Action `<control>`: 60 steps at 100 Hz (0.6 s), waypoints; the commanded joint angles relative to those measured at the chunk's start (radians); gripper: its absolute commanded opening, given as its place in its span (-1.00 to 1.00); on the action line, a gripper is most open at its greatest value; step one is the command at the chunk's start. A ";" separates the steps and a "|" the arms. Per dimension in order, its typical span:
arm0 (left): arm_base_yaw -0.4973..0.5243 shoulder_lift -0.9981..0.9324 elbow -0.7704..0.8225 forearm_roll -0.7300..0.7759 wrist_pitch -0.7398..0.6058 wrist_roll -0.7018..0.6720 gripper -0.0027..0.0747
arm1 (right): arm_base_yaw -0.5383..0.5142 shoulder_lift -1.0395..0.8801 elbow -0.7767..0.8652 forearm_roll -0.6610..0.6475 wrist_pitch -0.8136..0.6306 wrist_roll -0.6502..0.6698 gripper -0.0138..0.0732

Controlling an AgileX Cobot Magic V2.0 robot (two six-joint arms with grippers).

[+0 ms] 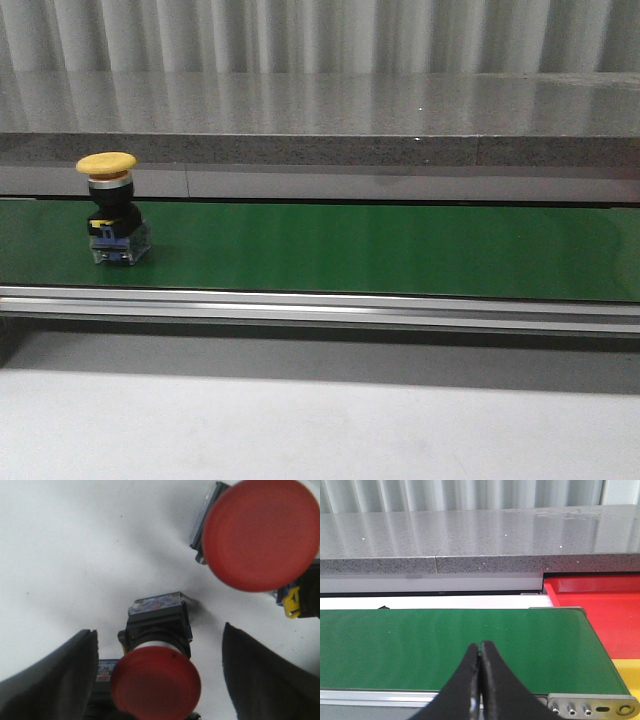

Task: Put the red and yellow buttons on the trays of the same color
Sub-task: 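Move the left gripper to a red push button and grasp it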

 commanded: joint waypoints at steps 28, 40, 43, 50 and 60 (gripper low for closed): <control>0.003 -0.061 -0.022 -0.008 -0.019 -0.001 -0.40 | 0.002 -0.012 -0.020 -0.013 -0.074 -0.003 -0.83; 0.003 -0.115 -0.022 -0.008 -0.028 0.002 -0.40 | 0.002 -0.012 -0.020 -0.013 -0.074 -0.003 -0.83; 0.003 -0.131 -0.022 -0.008 -0.028 0.004 -0.40 | 0.002 -0.012 -0.020 -0.013 -0.074 -0.003 -0.83; -0.003 -0.175 -0.022 -0.010 -0.026 0.004 -0.40 | 0.002 -0.012 -0.020 -0.013 -0.074 -0.003 -0.83; -0.034 -0.250 -0.022 -0.010 -0.026 0.027 -0.40 | 0.002 -0.012 -0.020 -0.013 -0.074 -0.003 -0.83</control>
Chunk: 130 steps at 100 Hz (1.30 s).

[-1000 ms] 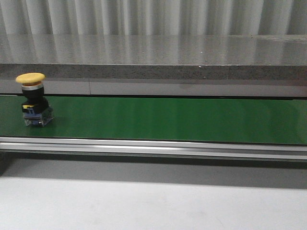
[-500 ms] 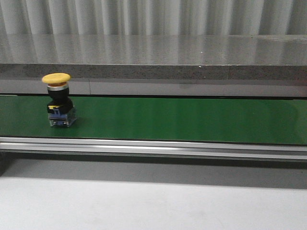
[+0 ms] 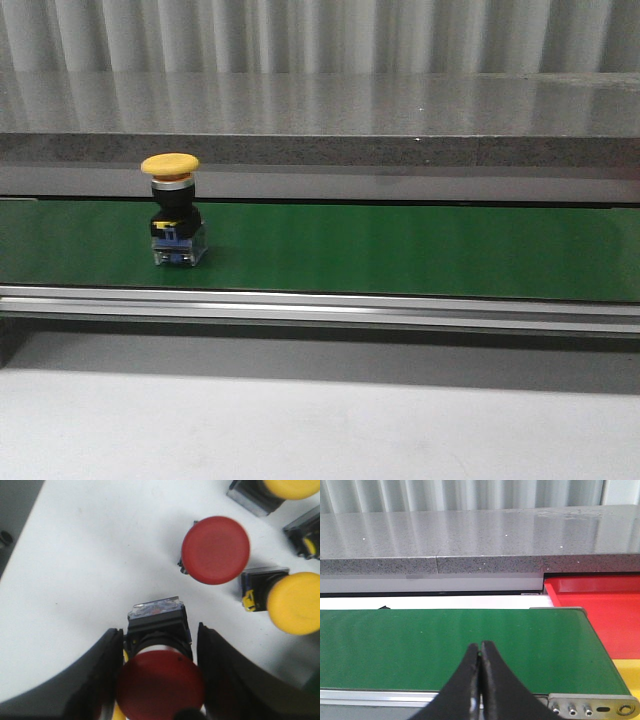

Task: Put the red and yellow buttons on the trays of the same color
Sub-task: 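Move the left gripper to a red push button and grasp it, then set the red button on the green belt and open the left gripper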

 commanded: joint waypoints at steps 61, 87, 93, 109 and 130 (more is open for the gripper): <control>-0.351 -0.258 0.038 -0.053 -0.051 0.014 -0.40 | 0.002 -0.012 -0.020 -0.013 -0.074 -0.003 -0.83; -0.392 -0.250 0.087 -0.058 -0.070 0.026 -0.40 | 0.002 -0.012 -0.020 -0.013 -0.074 -0.003 -0.83; -0.394 -0.246 0.095 -0.058 -0.070 0.029 -0.40 | 0.002 -0.012 -0.020 -0.013 -0.074 -0.003 -0.83; -0.394 -0.244 0.095 -0.058 -0.093 0.029 -0.39 | 0.002 -0.012 -0.020 -0.013 -0.074 -0.003 -0.83; -0.394 -0.215 0.095 -0.064 -0.057 0.029 -0.38 | 0.002 -0.012 -0.020 -0.013 -0.074 -0.003 -0.83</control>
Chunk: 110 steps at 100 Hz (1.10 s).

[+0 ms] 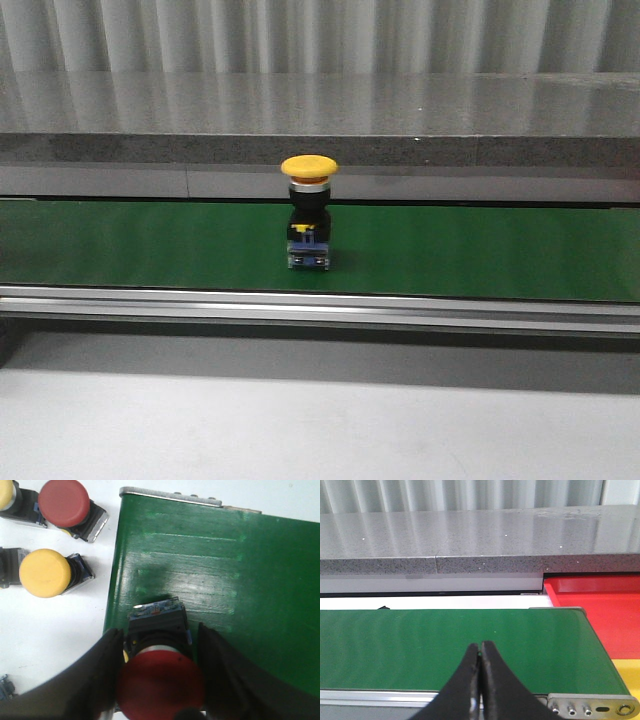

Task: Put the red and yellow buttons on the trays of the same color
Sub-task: 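Set the red button on the green belt and open the left gripper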

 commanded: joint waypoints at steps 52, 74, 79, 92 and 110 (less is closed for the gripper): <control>-0.028 -0.064 -0.005 -0.070 -0.120 0.010 0.52 | 0.001 -0.012 -0.020 -0.013 -0.076 -0.003 -0.83; -0.112 -0.330 0.244 -0.067 -0.455 0.012 -0.02 | 0.001 -0.012 -0.020 -0.013 -0.104 -0.003 -0.83; -0.129 -0.395 0.321 -0.067 -0.518 0.012 -0.26 | 0.001 -0.012 -0.021 -0.013 -0.123 -0.003 -0.83; -0.153 -0.563 0.470 -0.067 -0.638 0.012 -0.93 | 0.001 -0.009 -0.041 -0.010 -0.121 0.008 -0.83; -0.153 -0.771 0.624 -0.069 -0.640 0.012 -0.98 | 0.001 -0.008 -0.135 0.028 -0.008 0.033 -0.83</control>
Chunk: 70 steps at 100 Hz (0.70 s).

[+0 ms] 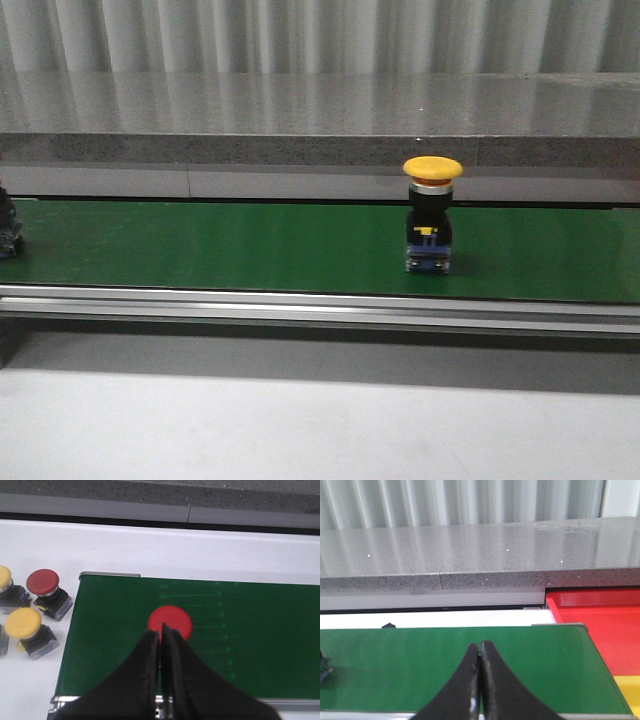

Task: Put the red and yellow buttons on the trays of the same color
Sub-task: 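Set the red button on the green belt and open the left gripper, then grasp the yellow button at the belt's end with the right gripper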

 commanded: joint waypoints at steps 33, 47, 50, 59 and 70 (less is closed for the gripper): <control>-0.009 -0.496 0.242 -0.021 -0.100 0.001 -0.98 | 0.001 0.211 -0.318 0.029 0.281 0.002 -0.83; -0.009 -0.587 0.275 -0.021 -0.100 0.001 -0.98 | 0.036 0.392 -0.430 0.030 0.368 -0.126 -0.83; -0.009 -0.598 0.277 -0.021 -0.100 0.001 -0.98 | 0.054 0.434 -0.452 0.036 0.378 -0.128 -0.83; -0.009 -0.613 0.277 -0.022 -0.098 0.001 -0.98 | 0.121 0.536 -0.524 0.038 0.426 -0.128 -0.83; -0.009 -0.613 0.277 -0.022 -0.098 0.001 -0.98 | 0.186 0.681 -0.610 0.038 0.499 -0.128 -0.68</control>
